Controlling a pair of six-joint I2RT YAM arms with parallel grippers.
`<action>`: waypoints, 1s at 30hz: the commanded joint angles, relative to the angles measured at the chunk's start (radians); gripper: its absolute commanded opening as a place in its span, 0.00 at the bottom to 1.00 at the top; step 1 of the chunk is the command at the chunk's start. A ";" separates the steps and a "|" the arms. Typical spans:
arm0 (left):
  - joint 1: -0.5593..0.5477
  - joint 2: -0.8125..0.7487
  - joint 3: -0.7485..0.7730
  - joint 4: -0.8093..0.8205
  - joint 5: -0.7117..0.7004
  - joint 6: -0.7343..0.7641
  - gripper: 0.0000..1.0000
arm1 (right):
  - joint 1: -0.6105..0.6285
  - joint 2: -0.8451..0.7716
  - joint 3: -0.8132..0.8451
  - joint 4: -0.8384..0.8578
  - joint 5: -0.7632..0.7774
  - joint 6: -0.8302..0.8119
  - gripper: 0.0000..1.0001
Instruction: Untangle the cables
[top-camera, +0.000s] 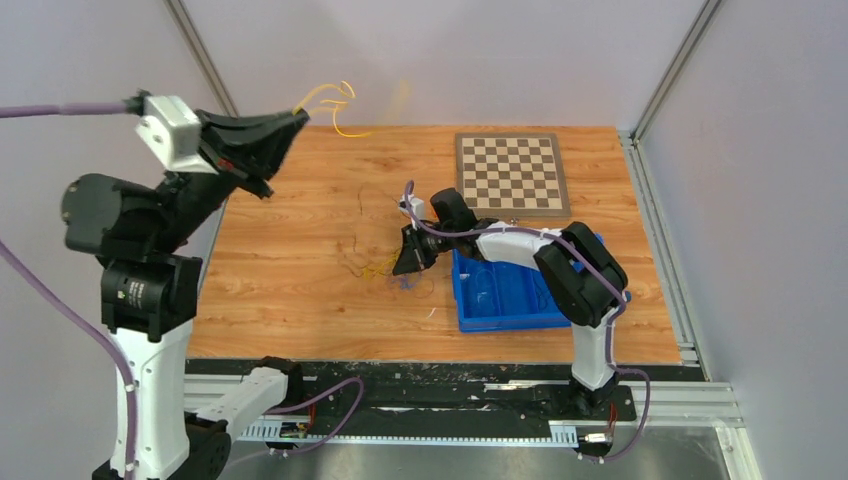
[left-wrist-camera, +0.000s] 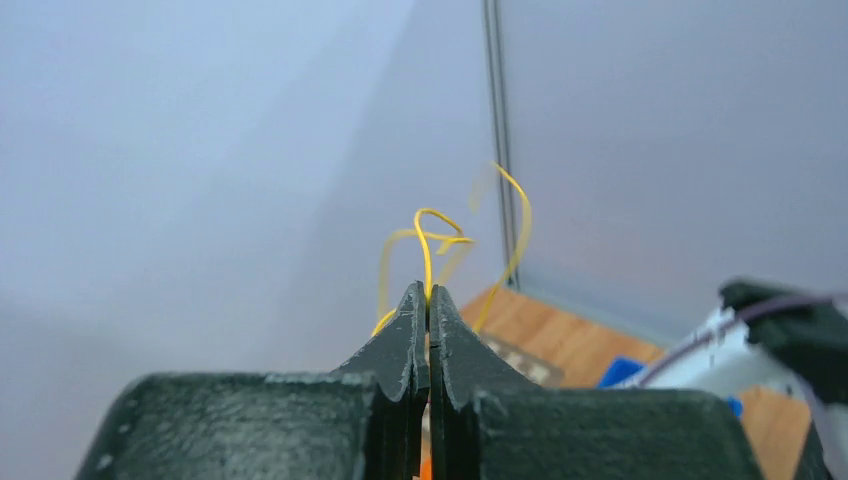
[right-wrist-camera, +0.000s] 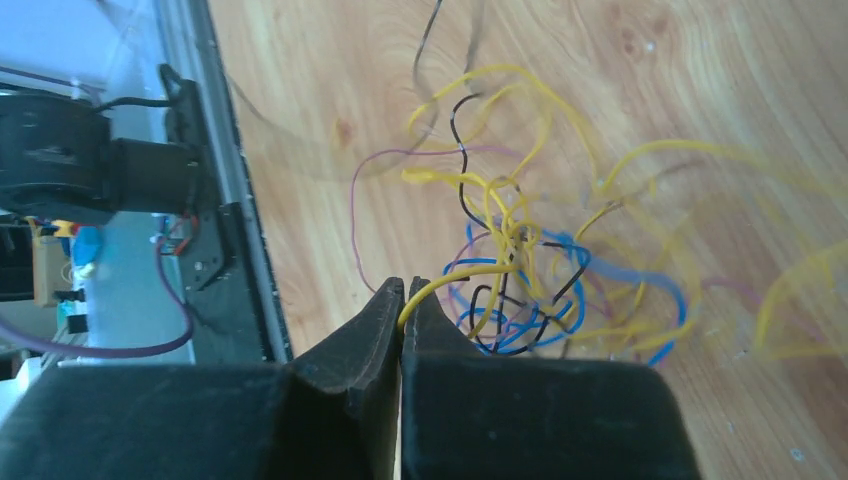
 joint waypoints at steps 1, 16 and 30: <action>0.006 0.078 0.191 0.111 -0.182 -0.173 0.00 | 0.019 0.045 0.067 0.000 0.062 -0.065 0.02; 0.007 0.093 0.106 0.046 -0.240 -0.158 0.00 | 0.060 -0.115 0.241 -0.387 0.010 -0.268 0.91; -0.070 0.022 -0.422 0.097 0.035 -0.193 0.00 | -0.276 -0.489 0.142 -0.931 -0.164 -0.577 1.00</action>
